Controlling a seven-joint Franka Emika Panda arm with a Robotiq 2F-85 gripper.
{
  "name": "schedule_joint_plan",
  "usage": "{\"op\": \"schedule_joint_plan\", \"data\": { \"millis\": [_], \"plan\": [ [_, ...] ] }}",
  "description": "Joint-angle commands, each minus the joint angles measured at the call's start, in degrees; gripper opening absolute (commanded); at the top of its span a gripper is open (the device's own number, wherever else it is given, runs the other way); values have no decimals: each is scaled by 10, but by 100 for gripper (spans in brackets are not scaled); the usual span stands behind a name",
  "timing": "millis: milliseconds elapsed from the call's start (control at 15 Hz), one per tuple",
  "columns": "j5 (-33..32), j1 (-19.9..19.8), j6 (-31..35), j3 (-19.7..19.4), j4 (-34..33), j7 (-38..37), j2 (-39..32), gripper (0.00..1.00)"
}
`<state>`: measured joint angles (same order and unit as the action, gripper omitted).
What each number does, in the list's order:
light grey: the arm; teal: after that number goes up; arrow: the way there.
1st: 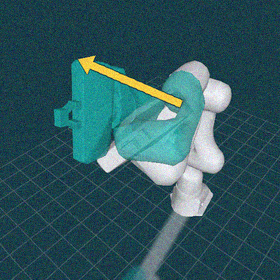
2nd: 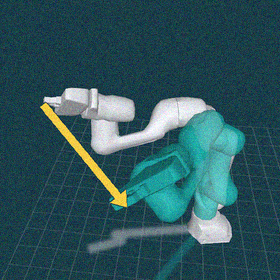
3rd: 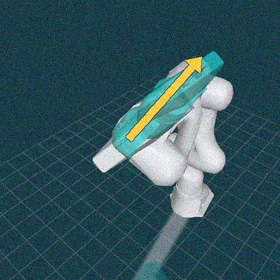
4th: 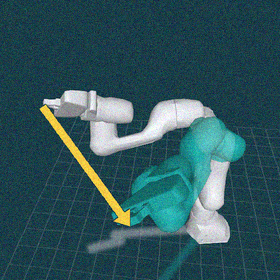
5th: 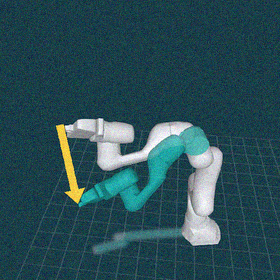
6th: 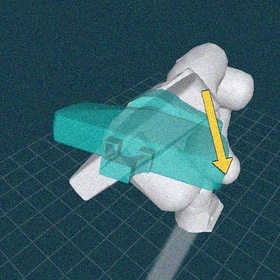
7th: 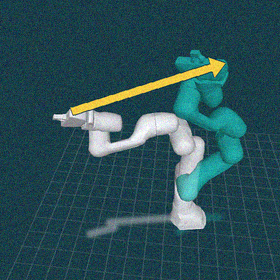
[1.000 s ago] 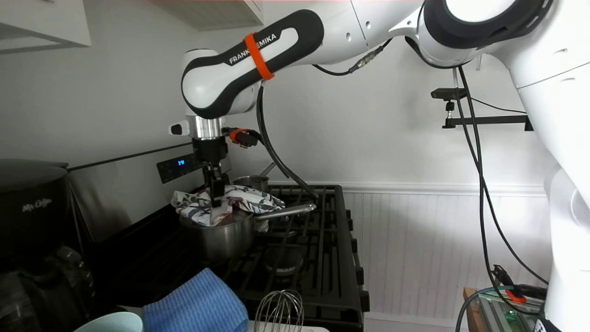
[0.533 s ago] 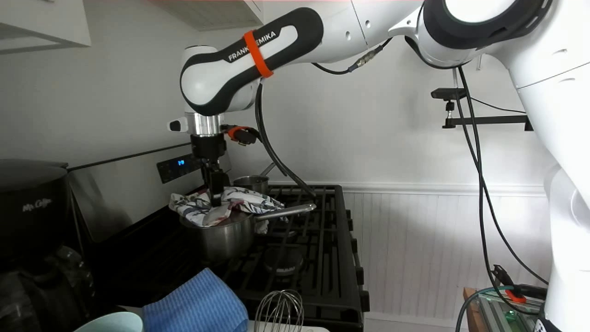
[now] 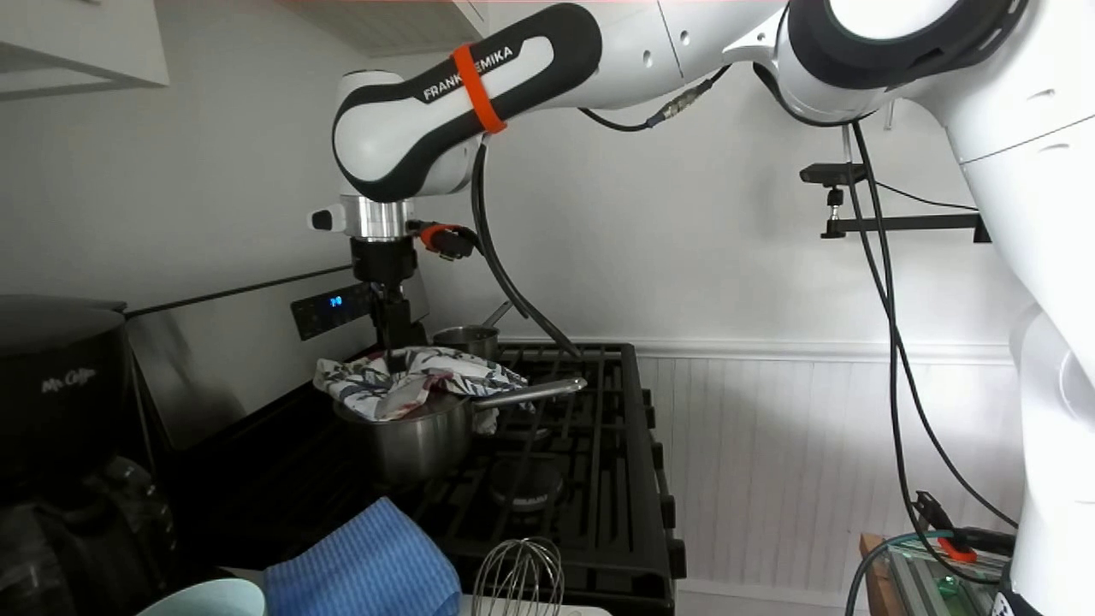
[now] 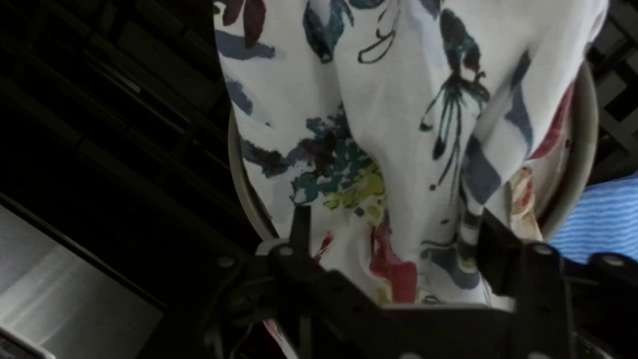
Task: Pick up the floral tea towel and the silver lid and put them on the silver pot on the left side of the stove, pick up the floral tea towel and hang it on the oven handle
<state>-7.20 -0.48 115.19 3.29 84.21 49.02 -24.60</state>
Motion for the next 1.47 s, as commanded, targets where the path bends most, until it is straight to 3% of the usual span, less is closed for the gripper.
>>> {"op": "schedule_joint_plan", "data": {
  "millis": [0,400,533,667,867,1000,1067,1333,1400],
  "plan": [
    [1,-2,-19,4,-7,-1,6,47],
    [2,-5,-31,3,-6,-1,20,7],
    [1,-4,-35,3,-5,-3,25,45],
    [1,-4,-35,2,-4,-4,28,51],
    [1,-4,-37,2,-4,-2,31,71],
    [2,-5,-39,2,-4,0,33,34],
    [1,-5,-41,2,-4,1,33,33],
    [-2,-5,-48,1,1,2,32,5],
    [-4,-4,-47,-1,2,-3,32,47]
  ]
}}
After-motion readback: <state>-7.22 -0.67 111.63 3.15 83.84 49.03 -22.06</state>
